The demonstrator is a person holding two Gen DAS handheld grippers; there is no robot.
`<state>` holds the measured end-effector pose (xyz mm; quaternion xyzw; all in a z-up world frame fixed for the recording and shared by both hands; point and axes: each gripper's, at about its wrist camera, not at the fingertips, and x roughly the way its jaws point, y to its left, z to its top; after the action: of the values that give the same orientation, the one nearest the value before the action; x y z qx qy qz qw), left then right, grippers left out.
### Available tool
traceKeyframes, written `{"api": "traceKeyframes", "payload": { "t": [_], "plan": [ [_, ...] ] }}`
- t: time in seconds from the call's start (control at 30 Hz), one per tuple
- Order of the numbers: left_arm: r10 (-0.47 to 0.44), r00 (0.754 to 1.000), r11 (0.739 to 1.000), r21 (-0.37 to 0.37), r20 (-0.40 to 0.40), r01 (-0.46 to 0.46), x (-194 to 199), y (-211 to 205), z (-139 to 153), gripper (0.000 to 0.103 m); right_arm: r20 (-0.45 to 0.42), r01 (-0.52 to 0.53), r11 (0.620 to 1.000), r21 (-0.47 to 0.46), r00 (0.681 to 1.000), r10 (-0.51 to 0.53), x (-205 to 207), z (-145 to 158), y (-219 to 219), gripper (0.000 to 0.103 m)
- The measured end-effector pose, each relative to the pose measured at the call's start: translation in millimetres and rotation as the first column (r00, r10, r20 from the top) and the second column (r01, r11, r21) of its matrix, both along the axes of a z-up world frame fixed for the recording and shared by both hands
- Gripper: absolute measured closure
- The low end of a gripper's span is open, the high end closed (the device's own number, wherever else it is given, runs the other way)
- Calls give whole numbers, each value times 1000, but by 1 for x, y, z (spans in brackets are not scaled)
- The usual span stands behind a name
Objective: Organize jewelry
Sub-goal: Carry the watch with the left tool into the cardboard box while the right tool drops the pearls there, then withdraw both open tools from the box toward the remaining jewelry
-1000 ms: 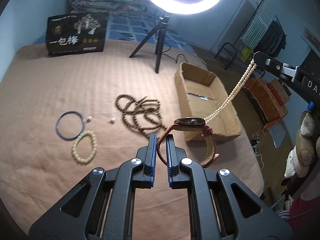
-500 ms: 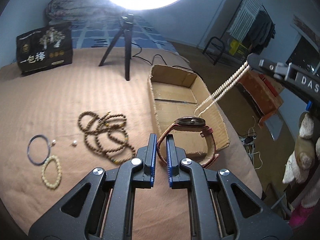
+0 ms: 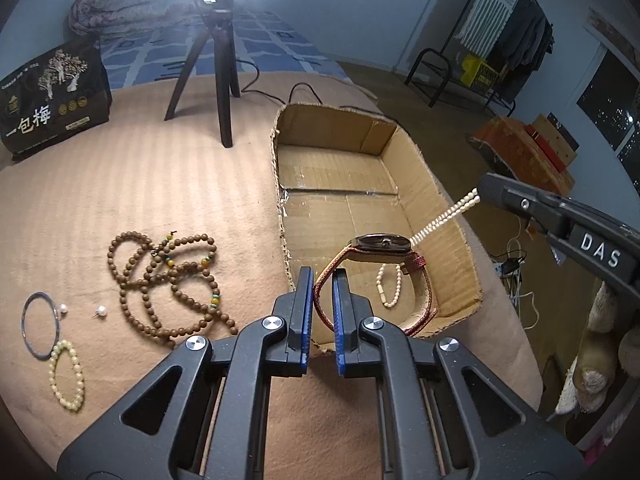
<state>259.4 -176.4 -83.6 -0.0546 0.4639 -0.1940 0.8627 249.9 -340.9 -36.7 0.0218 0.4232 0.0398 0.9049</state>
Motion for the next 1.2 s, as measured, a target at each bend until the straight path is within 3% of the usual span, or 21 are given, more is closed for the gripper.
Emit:
{"api": "traceKeyframes", "payload": {
  "t": [0.33, 0.37, 0.4, 0.43, 0.47, 0.5, 0.87, 1.2],
  "plan": [
    [-6, 1000, 1000, 21, -10, 6, 3, -12, -9, 93, -59, 29, 1000, 3, 998, -29, 4, -17, -11, 97],
    [-6, 1000, 1000, 23, -11, 6, 3, -11, -10, 89, -62, 29, 1000, 0, 998, -29, 4, -18, -11, 85],
    [-8, 1000, 1000, 19, -11, 8, 4, -11, -10, 84, -63, 34, 999, -8, 997, -35, 3, -18, -10, 65],
    [-6, 1000, 1000, 18, -10, 6, 4, -10, -9, 79, -62, 39, 999, -11, 997, -39, 4, -19, -10, 56],
    [-1, 1000, 1000, 18, -9, 1, 5, -8, -9, 67, -57, 46, 999, -12, 997, -47, 3, -18, -11, 47],
    [6, 1000, 1000, 16, -6, -6, 5, -7, -8, 61, -55, 49, 999, -10, 997, -49, 3, -19, -11, 46],
    [35, 999, 999, 13, 2, -35, 5, 12, 0, 60, -87, 37, 999, -18, 995, -38, 3, -24, -4, 43],
    [56, 997, 998, 30, 48, -58, -7, 49, 12, 60, 0, -2, 999, 41, 1000, 2, -5, -13, 15, 43]
  ]
}}
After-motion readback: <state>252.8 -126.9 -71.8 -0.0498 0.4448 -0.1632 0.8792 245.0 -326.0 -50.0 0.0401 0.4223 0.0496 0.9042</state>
